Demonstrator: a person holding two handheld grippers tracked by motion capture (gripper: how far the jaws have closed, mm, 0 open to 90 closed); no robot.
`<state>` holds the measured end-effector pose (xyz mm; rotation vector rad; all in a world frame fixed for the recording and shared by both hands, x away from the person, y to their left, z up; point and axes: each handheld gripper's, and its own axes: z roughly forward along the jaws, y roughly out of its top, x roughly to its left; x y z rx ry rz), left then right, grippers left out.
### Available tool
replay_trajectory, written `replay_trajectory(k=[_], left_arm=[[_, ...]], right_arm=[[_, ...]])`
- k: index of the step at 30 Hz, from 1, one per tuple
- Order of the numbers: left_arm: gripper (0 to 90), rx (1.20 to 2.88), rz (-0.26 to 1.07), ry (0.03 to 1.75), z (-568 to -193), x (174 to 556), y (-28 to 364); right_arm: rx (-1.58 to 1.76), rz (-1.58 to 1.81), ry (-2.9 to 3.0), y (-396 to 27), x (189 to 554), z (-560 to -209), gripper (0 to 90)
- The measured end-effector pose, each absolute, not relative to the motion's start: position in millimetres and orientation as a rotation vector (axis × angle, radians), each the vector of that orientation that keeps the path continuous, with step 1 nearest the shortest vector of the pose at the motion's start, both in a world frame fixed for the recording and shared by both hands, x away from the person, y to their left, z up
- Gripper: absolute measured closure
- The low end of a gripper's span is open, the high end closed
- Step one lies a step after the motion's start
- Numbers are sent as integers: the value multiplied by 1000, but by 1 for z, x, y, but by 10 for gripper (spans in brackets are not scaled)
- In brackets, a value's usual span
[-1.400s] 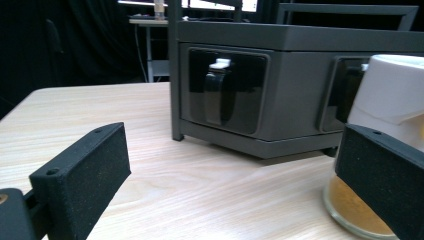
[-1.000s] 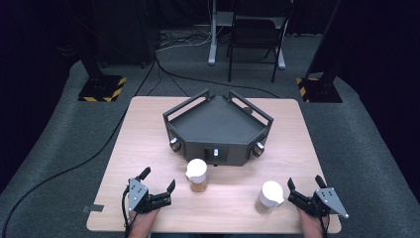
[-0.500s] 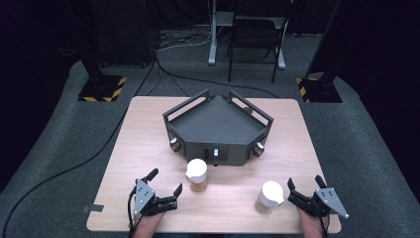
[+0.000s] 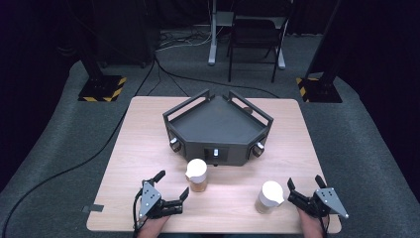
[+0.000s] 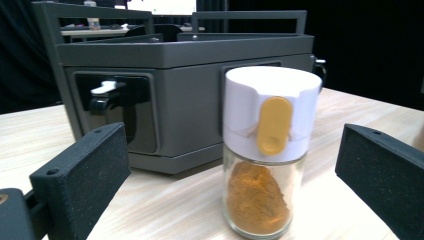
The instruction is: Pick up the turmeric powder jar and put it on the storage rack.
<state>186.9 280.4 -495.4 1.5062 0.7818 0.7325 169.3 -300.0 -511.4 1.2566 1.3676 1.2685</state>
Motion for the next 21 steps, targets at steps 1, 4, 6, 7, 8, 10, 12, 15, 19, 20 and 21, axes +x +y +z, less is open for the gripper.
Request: replay_trajectory(k=[1,4,6,7,8,10,12,15,19,20,21], left_arm=[[8,1508,730,778,-495,187,280],[8,1512,720,767,-495,186,277],[8,1516,712,761,-495,186,276],[8,1516,709,758,-495,186,275],[8,1516,705,754,-495,186,274],[8,1518,702,746,-495,186,273],[8,1522,699,738,-495,185,271],[8,1528,692,731,-495,185,269],[8,1531,686,726,-495,185,267],[8,1532,685,727,-495,185,266],[9,1533,685,727,-495,185,265]], right_arm=[[1256,1268,1367,-300,169,-511,0],[1256,1267,1368,-300,169,-511,0],[1256,1267,1368,-300,169,-511,0],[1256,1267,1367,-300,169,-511,0],[1256,1267,1367,-300,169,-511,0],[1256,1267,1368,-300,169,-511,0],[1256,1267,1367,-300,169,-512,0],[1256,1266,1366,-300,169,-512,0],[1256,1267,1366,-300,169,-512,0],[1256,1266,1365,-300,169,-512,0],[1256,1266,1365,-299,169,-512,0]])
